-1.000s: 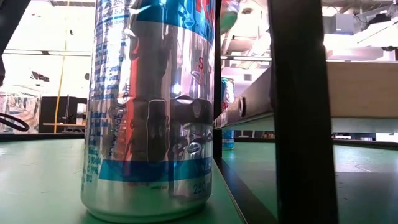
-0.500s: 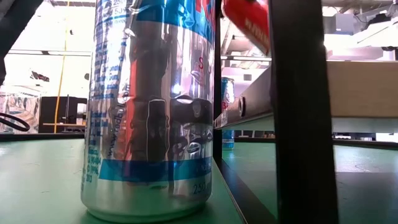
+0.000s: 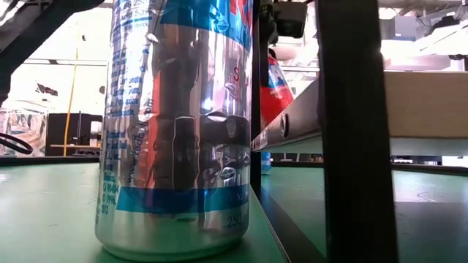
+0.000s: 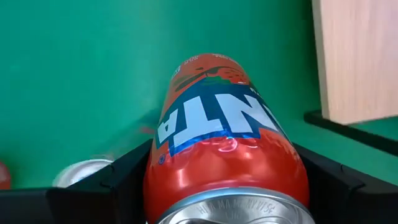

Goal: Place canned beverage on shelf
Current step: Put the bottom red soda can on the shelf

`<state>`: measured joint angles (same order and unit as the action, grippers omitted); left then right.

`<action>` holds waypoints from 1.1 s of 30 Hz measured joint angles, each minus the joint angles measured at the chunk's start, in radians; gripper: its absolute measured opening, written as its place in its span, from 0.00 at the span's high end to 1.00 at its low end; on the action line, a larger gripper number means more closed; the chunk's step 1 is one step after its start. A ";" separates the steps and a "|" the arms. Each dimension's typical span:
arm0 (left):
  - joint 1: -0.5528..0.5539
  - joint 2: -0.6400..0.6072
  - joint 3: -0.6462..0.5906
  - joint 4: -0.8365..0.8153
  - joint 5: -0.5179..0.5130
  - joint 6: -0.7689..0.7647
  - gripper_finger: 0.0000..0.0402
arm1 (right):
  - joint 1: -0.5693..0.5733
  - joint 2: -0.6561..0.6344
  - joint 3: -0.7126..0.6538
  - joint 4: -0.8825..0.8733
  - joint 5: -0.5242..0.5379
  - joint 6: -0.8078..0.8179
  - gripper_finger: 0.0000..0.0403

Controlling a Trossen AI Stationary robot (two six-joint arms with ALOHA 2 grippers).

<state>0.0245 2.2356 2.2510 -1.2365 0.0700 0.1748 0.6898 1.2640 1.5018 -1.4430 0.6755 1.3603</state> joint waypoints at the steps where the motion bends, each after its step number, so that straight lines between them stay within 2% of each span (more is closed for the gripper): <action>1: -0.002 0.000 -0.001 -0.015 0.007 0.007 0.30 | -0.003 0.000 -0.001 -0.001 0.000 -0.002 0.05; 5: -0.015 -0.002 -0.001 -0.022 0.026 0.025 0.30 | -0.016 0.000 -0.001 0.000 -0.004 -0.012 0.05; 9: -0.025 -0.002 -0.001 -0.033 0.103 0.053 0.30 | -0.031 0.000 -0.001 0.003 -0.006 -0.045 0.05; 16: -0.031 0.010 -0.001 -0.205 -0.034 0.105 0.30 | -0.067 0.000 -0.001 0.015 -0.026 -0.088 0.05; 23: -0.032 0.027 -0.065 -0.256 -0.062 0.099 0.30 | -0.089 0.000 -0.001 0.030 -0.026 -0.114 0.05; 29: -0.035 0.027 -0.159 -0.210 -0.061 0.074 0.20 | -0.091 0.000 -0.001 0.031 -0.026 -0.125 0.05; 33: -0.038 0.026 -0.164 -0.209 -0.034 0.064 0.17 | -0.091 0.000 -0.001 0.032 -0.026 -0.132 0.05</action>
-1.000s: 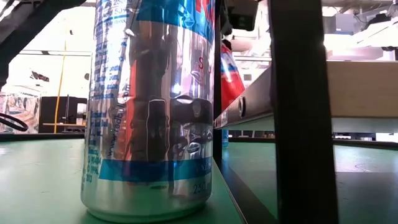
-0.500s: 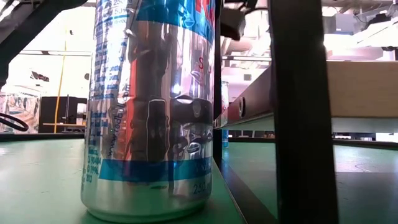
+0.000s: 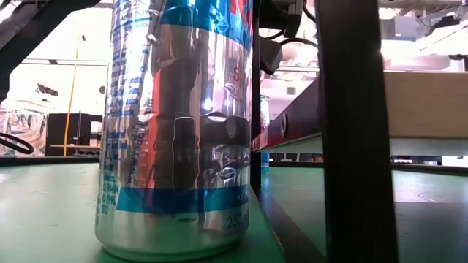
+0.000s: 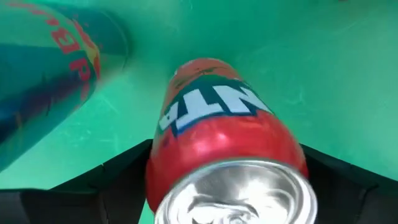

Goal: Place canned beverage on shelf
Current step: Put the bottom red soda can on the shelf

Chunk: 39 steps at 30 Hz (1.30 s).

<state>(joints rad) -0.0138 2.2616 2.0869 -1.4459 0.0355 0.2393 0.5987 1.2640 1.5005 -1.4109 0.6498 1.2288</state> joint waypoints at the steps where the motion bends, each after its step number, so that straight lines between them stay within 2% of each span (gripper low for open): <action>1: 0.000 -0.001 0.000 0.005 0.019 0.000 0.17 | 0.000 0.000 0.000 0.000 0.000 -0.002 0.05; 8: 0.000 0.003 0.058 -0.009 0.050 -0.009 0.16 | -0.006 0.000 0.000 0.000 0.000 -0.007 0.05; 18: 0.000 -0.003 0.272 -0.106 0.039 -0.016 0.16 | -0.007 0.000 0.000 0.023 0.000 -0.021 0.05; 26: 0.008 -0.234 0.230 -0.122 -0.004 -0.075 0.16 | -0.042 0.000 0.000 0.269 -0.006 -0.303 0.05; 32: 0.009 -0.465 0.187 -0.116 -0.100 -0.134 0.17 | -0.155 0.000 0.000 0.454 -0.103 -0.558 0.05; 35: 0.009 -0.622 0.077 -0.064 -0.125 -0.180 0.17 | -0.228 0.029 0.000 0.573 -0.170 -0.697 0.05; 39: 0.009 -0.884 -0.185 0.111 -0.143 -0.259 0.17 | -0.311 0.098 0.000 0.731 -0.283 -0.881 0.05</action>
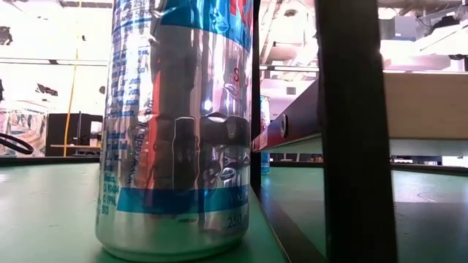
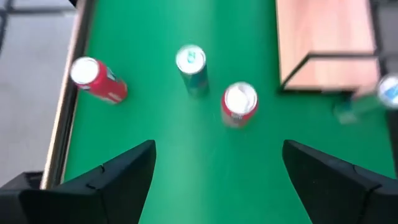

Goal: Place canned beverage on shelf
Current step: Put the bottom red soda can on the shelf

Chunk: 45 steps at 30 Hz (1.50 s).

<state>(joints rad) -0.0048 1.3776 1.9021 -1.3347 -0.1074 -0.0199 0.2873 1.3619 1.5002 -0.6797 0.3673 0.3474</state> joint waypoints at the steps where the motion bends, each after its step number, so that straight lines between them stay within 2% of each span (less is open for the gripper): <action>1: 0.000 -0.072 -0.082 0.060 -0.004 -0.022 0.17 | -0.018 0.020 0.000 0.037 -0.033 -0.044 0.05; 7: 0.000 -0.489 -0.603 0.530 -0.012 -0.185 0.17 | -0.103 0.192 0.001 0.218 -0.141 -0.235 0.05; 9: 0.000 -0.600 -0.753 0.677 -0.012 -0.249 0.17 | -0.137 0.243 0.019 0.219 -0.247 -0.274 0.05; 12: 0.000 -0.737 -0.929 0.820 -0.013 -0.335 0.17 | -0.184 0.317 0.053 0.202 -0.409 -0.301 0.05; 16: 0.000 -0.854 -1.075 0.896 -0.013 -0.425 0.17 | -0.228 0.405 0.084 0.154 -0.526 -0.432 0.05; 20: 0.000 -0.904 -1.130 0.906 -0.013 -0.464 0.17 | -0.255 0.478 0.121 0.094 -0.577 -0.543 0.05; 28: 0.000 -0.879 -1.135 0.940 -0.013 -0.468 0.17 | -0.288 0.545 0.150 0.009 -0.611 -0.683 0.05; 37: 0.000 -0.841 -1.135 0.946 -0.014 -0.489 0.17 | -0.305 0.545 0.151 0.013 -0.612 -0.786 0.05; 45: 0.000 -0.812 -1.135 0.961 -0.013 -0.497 0.17 | -0.303 0.619 0.151 0.035 -0.627 -0.798 0.05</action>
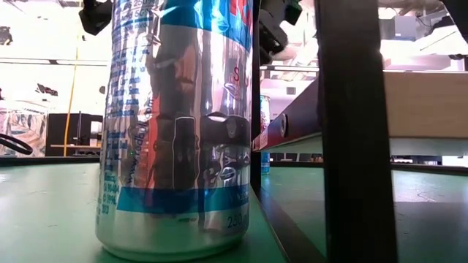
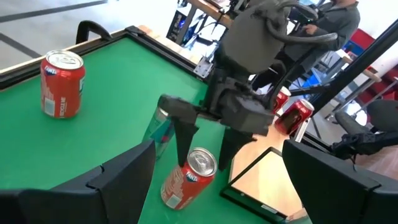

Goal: Place canned beverage on shelf
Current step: Put the bottom red soda can on the shelf

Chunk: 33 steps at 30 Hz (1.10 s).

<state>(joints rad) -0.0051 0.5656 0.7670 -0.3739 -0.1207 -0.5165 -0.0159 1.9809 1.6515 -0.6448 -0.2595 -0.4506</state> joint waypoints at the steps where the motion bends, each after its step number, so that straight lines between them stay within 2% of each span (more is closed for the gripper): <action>1: 0.000 0.005 0.000 0.003 0.000 -0.001 0.17 | -0.001 0.005 -0.002 -0.019 0.001 0.003 0.05; 10: 0.000 0.013 0.000 0.014 0.000 -0.004 0.17 | -0.002 0.023 -0.001 -0.023 0.000 0.026 0.06; 18: 0.000 0.013 0.000 0.020 0.000 -0.002 0.17 | -0.006 0.023 -0.001 -0.024 -0.005 0.125 0.22; 23: 0.000 0.013 0.000 0.020 0.000 0.007 0.17 | -0.004 0.005 -0.004 -0.036 -0.004 0.174 0.23; 33: 0.000 0.013 0.000 0.020 0.000 0.023 0.17 | 0.009 -0.229 -0.003 -0.100 0.000 0.303 0.22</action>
<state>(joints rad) -0.0048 0.5781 0.7673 -0.3538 -0.1207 -0.4938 -0.0073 1.7521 1.6482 -0.7446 -0.2598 -0.1475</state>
